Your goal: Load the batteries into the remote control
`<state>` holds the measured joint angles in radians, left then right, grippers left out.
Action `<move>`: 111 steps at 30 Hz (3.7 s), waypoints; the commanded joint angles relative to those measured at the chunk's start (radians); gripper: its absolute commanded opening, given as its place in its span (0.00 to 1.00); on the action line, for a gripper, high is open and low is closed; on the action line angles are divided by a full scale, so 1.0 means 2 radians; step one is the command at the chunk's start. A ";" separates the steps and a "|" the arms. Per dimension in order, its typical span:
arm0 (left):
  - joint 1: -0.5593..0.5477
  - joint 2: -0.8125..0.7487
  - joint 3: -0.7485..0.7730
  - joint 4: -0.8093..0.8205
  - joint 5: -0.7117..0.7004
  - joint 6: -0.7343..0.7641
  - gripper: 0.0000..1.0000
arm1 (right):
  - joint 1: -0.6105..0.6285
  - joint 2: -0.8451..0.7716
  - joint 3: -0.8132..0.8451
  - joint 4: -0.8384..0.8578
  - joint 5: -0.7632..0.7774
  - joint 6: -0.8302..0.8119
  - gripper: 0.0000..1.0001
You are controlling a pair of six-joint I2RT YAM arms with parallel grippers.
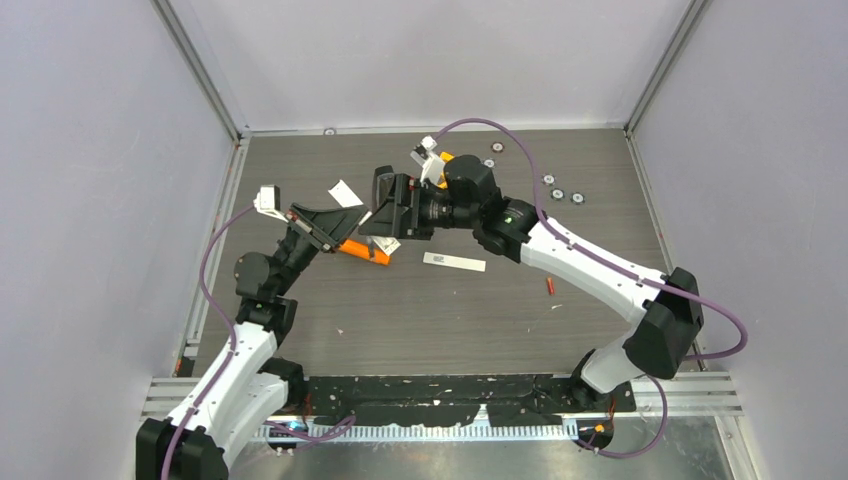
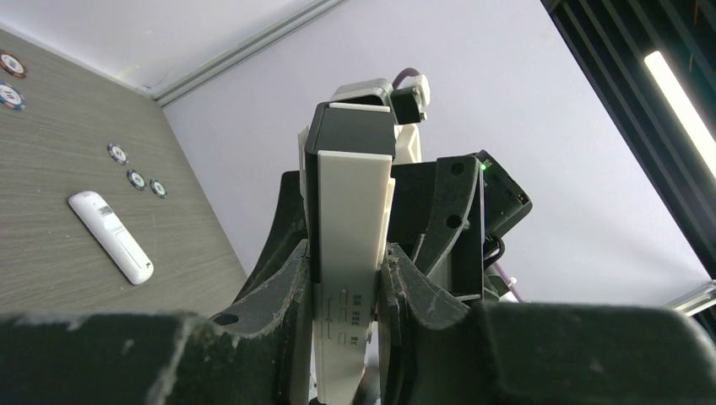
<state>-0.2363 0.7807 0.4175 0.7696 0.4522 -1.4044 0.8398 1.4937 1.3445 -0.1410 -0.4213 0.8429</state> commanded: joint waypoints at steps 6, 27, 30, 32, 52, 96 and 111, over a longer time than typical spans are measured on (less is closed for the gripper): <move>0.000 -0.004 0.004 0.037 -0.002 0.011 0.00 | -0.002 0.011 0.034 0.037 -0.025 0.038 0.87; 0.029 -0.035 0.091 -0.342 -0.124 0.305 0.00 | -0.008 -0.056 -0.032 -0.089 0.129 -0.189 0.84; 0.030 -0.045 0.127 -0.427 -0.206 0.361 0.00 | 0.032 -0.007 -0.019 -0.095 0.179 -0.208 0.78; 0.030 -0.055 0.145 -0.469 -0.270 0.386 0.00 | 0.057 0.037 0.006 -0.114 0.220 -0.225 0.74; 0.030 -0.087 0.176 -0.533 -0.362 0.425 0.00 | 0.114 0.343 0.218 -0.193 0.300 -0.258 0.51; 0.024 0.031 0.048 -0.058 0.040 0.057 0.00 | 0.064 -0.096 0.019 -0.027 0.279 -0.289 0.14; 0.015 0.076 0.033 0.068 0.029 -0.055 0.00 | 0.098 -0.015 0.115 -0.066 0.267 -0.330 0.15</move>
<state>-0.2028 0.9295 0.4854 0.7868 0.4995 -1.4647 1.0306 1.4528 1.4933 -0.2752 0.1211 0.2272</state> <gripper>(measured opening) 0.273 0.166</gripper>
